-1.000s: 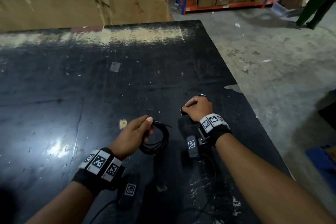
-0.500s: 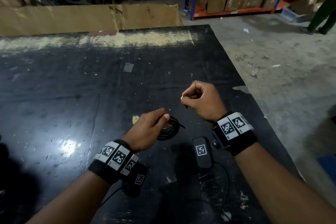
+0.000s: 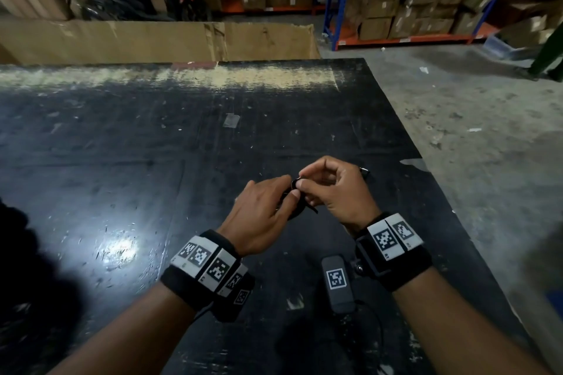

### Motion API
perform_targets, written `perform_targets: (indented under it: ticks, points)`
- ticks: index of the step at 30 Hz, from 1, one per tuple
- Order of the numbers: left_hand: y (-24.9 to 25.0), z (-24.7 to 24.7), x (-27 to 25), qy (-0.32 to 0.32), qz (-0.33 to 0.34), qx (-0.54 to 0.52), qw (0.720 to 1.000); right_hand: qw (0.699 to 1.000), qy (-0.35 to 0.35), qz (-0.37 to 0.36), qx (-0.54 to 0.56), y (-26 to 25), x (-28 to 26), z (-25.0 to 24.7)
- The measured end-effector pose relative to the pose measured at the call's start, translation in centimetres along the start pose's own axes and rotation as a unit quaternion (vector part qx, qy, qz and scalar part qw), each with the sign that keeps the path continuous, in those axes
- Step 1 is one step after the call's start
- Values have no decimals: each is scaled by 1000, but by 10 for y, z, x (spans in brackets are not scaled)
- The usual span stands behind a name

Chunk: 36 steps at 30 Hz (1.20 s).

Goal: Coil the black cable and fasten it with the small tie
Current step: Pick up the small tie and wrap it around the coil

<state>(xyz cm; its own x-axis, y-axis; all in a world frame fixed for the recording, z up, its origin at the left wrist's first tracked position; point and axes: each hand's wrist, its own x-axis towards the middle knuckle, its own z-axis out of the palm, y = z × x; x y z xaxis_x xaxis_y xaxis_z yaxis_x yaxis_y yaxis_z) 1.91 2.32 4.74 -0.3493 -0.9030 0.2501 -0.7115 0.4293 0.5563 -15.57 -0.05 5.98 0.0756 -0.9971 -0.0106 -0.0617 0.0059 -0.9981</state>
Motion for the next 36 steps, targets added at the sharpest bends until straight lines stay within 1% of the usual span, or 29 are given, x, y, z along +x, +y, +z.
perform_targets:
  ticks: [2, 6, 8, 10, 11, 13, 14, 15, 16, 17, 18, 19, 20, 21, 23, 25, 27, 28, 31, 32, 34, 36]
  points:
    - [0, -1, -1, -3, 0, -13, 1000, 1000, -6, 3, -4, 0, -2, -1]
    - [-6, 0, -1, -1, -2, -34, 999, 998, -56, 7, 9, -2, -5, -7]
    - [-7, -1, -1, -13, 1, -36, 999, 998, -64, 16, 11, -3, -6, -8]
    - [-7, -3, 0, -20, 7, -19, 1000, 996, -73, 45, 39, -6, -7, -10]
    - [-8, -4, 0, -16, 15, 1, 1000, 991, -89, 72, 67, -8, -8, -11]
    - [-11, -9, 3, -6, 33, 49, 998, 973, -130, 134, 135, -14, -9, -16]
    - [-12, -12, 5, -5, 37, 63, 997, 966, -140, 153, 153, -17, -10, -18]
    - [-12, -14, 6, -6, 40, 70, 997, 966, -139, 157, 153, -18, -9, -19]
    - [-12, -15, 6, -9, 43, 73, 996, 976, -128, 134, 114, -19, -8, -19]
    - [-12, -15, 7, -12, 46, 73, 996, 990, -108, 84, 36, -19, -6, -18]
    - [-11, -15, 7, -16, 48, 70, 996, 994, -90, 19, -60, -19, -6, -17]
    - [-10, -14, 7, -20, 50, 66, 996, 985, -85, -43, -143, -18, -6, -17]
    - [-10, -14, 6, -24, 52, 61, 997, 971, -87, -88, -205, -18, -7, -16]
    - [-10, -13, 5, -28, 53, 54, 997, 959, -90, -116, -240, -19, -7, -16]
    - [-9, -12, 5, -39, 53, 46, 997, 943, -81, -162, -279, -21, -6, -16]
    - [-6, -11, 3, -52, 45, 30, 997, 931, -67, -189, -306, -23, -3, -17]
    - [-5, -11, 3, -51, 27, -22, 998, 925, -52, -200, -318, -23, 1, -18]
    - [-5, -11, 3, -44, 13, -56, 997, 927, -32, -202, -315, -23, 2, -20]
    - [-8, -8, 5, -4, -35, -105, 994, 945, 56, -181, -266, -23, 4, -24]
    - [-10, -7, 6, 18, -52, -113, 992, 956, 76, -159, -235, -23, 4, -25]
    - [-13, -5, 9, 70, -81, -130, 986, 978, 96, -104, -156, -21, 3, -24]
    - [-11, -3, 13, 118, -96, -144, 978, 991, 108, -31, -78, -16, 0, -15]
